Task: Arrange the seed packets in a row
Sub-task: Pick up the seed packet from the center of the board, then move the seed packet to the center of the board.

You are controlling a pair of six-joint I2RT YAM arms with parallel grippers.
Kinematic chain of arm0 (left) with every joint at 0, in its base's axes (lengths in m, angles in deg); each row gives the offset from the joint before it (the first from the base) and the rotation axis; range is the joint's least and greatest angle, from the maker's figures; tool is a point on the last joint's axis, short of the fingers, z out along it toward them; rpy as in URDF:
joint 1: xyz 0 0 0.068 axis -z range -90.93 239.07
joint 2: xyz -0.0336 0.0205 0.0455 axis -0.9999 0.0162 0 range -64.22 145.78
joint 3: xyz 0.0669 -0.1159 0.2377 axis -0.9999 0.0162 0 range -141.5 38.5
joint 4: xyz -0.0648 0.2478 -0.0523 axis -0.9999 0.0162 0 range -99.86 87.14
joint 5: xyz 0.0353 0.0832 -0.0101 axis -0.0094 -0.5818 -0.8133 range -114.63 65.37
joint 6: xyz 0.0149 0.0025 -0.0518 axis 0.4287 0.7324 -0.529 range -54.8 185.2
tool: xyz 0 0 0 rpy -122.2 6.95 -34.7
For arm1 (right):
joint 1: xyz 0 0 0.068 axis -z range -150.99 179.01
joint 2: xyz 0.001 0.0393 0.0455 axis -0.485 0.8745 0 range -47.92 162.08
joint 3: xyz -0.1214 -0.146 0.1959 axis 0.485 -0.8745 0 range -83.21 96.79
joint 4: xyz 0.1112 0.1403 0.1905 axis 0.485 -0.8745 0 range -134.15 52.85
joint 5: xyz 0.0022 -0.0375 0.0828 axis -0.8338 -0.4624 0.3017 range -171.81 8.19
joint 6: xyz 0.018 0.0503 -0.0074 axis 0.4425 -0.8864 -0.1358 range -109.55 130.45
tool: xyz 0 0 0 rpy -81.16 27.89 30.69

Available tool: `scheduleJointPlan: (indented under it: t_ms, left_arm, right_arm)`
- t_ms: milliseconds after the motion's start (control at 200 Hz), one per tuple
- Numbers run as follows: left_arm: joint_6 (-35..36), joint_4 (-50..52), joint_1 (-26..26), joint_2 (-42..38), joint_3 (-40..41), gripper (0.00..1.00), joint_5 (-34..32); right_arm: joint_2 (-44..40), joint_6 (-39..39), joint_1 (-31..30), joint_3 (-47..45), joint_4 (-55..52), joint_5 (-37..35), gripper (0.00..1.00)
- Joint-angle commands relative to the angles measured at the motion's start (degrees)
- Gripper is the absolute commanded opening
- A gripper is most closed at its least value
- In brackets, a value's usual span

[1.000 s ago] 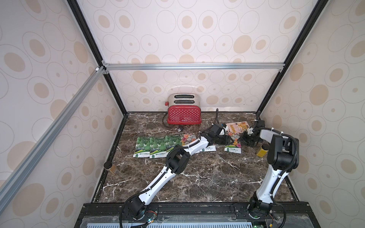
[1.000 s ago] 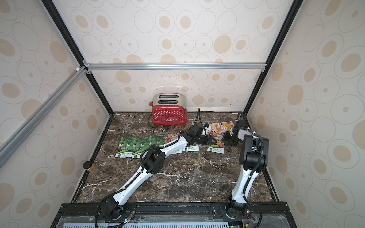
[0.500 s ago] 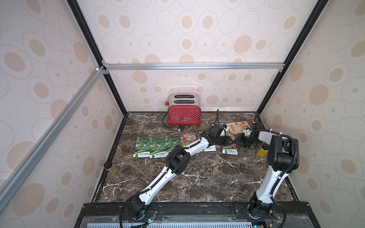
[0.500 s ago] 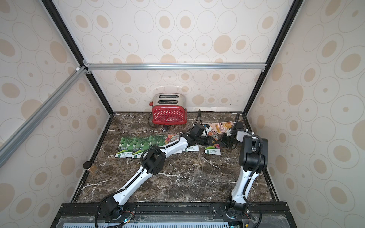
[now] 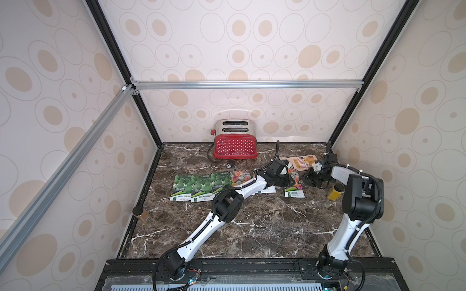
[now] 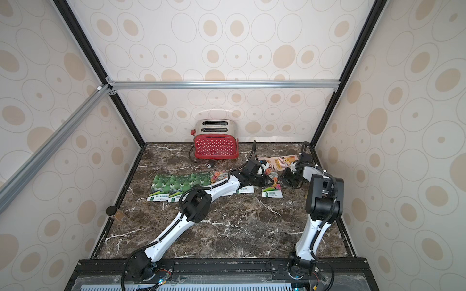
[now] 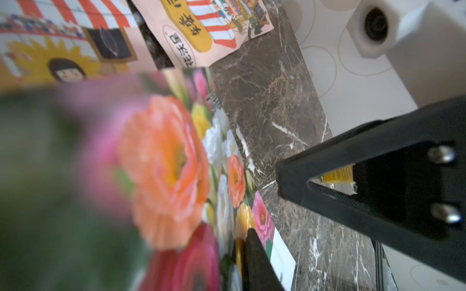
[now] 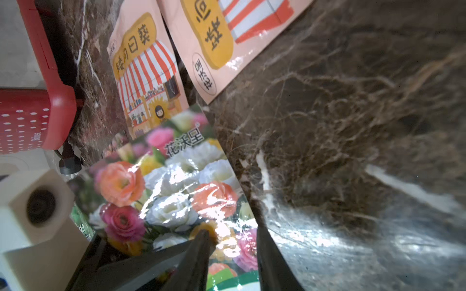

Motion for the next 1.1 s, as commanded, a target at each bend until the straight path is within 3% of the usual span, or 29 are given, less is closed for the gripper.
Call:
scheduleJointPlan:
  t_ms: [0,195,481,691,836,1097]
  left_arm:
    - [2.61,4.4,-0.33,-4.17,0.64,0.14,-1.31]
    - [4.52,4.67,-2.77,-9.53,3.55,0.13,-1.44]
    - [5.35,4.18,-5.67,-15.52,7.9,0.12,-1.9]
    - [5.86,4.56,-7.5,-18.13,10.64,0.11,-3.06]
    - [6.5,4.11,-8.0,-20.18,12.93,0.11,-3.57]
    - [6.01,3.7,-8.85,-21.2,13.71,0.11,-3.01]
  right_arm:
    - [-1.85,0.07,-0.43,2.23,0.61,-0.23,0.37]
    - [-0.71,-4.42,-0.57,3.56,7.87,1.95,0.35]
    - [13.77,-10.02,-4.53,21.39,7.07,7.95,0.17]
    - [24.11,-11.14,-7.97,35.4,1.18,10.82,0.08]
    - [28.57,-13.26,-9.96,41.85,-0.39,12.64,0.08]
    - [40.17,-15.16,-11.53,62.09,-17.41,11.73,0.07]
